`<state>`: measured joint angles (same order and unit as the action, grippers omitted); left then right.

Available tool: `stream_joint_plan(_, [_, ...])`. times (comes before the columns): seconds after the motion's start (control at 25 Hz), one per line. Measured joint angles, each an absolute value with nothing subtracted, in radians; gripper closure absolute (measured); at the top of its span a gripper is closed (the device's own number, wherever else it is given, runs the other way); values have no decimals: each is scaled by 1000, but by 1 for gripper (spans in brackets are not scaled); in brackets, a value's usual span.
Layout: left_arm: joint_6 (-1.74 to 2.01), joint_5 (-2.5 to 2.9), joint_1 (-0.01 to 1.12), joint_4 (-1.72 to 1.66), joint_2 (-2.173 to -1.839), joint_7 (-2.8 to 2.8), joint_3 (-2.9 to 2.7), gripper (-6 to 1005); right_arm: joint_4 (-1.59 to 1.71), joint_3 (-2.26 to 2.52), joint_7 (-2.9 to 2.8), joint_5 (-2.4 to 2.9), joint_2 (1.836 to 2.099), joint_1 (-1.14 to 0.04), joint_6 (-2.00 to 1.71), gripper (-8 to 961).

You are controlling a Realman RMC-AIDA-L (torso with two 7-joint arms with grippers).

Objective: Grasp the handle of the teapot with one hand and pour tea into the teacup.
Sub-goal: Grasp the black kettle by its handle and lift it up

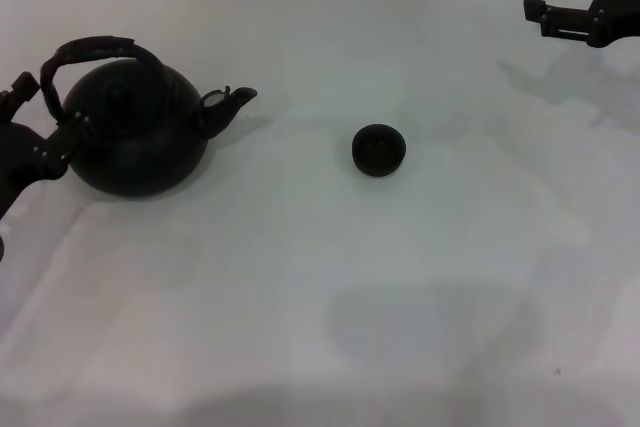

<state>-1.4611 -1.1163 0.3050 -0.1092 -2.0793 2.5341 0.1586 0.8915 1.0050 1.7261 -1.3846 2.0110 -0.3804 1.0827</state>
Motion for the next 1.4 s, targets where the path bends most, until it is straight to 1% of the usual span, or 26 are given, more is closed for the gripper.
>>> stream_joint_plan(0.68, [-1455, -1147, 275, -60, -2080, 2543, 166, 124, 879, 1001, 1727, -1379, 2011, -377, 1082, 102])
stream_joint_plan(1.0, [-1442, -1146, 286, -60, -2078, 2518, 166, 283, 879, 1009, 1727, -1381, 2012, -367, 1100, 103])
stream_joint_plan(1.2, [-1436, -1151, 287, -60, -2077, 2509, 166, 481, 879, 1007, 1728, -1384, 2013, -359, 1104, 103])
stream_joint_plan(1.4, [-1431, -1166, 287, -60, -2077, 2509, 166, 513, 879, 1004, 1729, -1384, 2013, -355, 1108, 103])
